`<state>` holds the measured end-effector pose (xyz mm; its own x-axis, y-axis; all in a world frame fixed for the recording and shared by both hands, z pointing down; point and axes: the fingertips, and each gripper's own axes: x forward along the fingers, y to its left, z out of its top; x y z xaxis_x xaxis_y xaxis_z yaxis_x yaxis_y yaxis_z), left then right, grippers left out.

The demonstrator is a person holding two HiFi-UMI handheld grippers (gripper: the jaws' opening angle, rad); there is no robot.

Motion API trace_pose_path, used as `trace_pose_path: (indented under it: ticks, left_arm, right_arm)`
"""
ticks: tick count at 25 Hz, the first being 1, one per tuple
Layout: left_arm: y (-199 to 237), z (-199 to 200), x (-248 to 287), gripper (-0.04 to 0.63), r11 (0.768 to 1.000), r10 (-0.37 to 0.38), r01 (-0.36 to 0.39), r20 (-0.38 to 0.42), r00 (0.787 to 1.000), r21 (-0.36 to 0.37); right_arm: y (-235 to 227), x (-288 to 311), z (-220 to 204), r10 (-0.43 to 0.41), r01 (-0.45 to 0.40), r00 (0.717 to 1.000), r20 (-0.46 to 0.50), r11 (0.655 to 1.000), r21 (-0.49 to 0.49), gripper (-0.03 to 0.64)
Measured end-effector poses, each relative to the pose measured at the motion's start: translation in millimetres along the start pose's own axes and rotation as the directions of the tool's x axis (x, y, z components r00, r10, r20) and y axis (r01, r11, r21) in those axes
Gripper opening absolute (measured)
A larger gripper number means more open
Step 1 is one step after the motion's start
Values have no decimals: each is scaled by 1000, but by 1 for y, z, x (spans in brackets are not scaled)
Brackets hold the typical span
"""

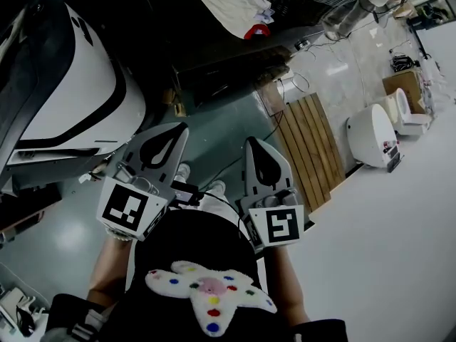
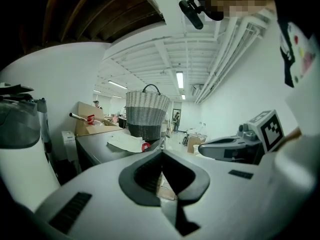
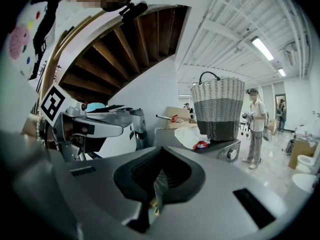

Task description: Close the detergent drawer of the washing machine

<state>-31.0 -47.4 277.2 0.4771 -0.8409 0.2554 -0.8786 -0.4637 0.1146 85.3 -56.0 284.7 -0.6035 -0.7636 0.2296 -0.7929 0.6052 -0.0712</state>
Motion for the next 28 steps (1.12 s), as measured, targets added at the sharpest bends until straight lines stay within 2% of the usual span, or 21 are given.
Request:
trace_pose_path:
  ticks: [28]
  left_arm:
    - [-4,-11,7,9,1000,4,-3,-30,1000,25]
  right_arm:
    - [6,3,-3,35,-36,999,-10,999,-20,5]
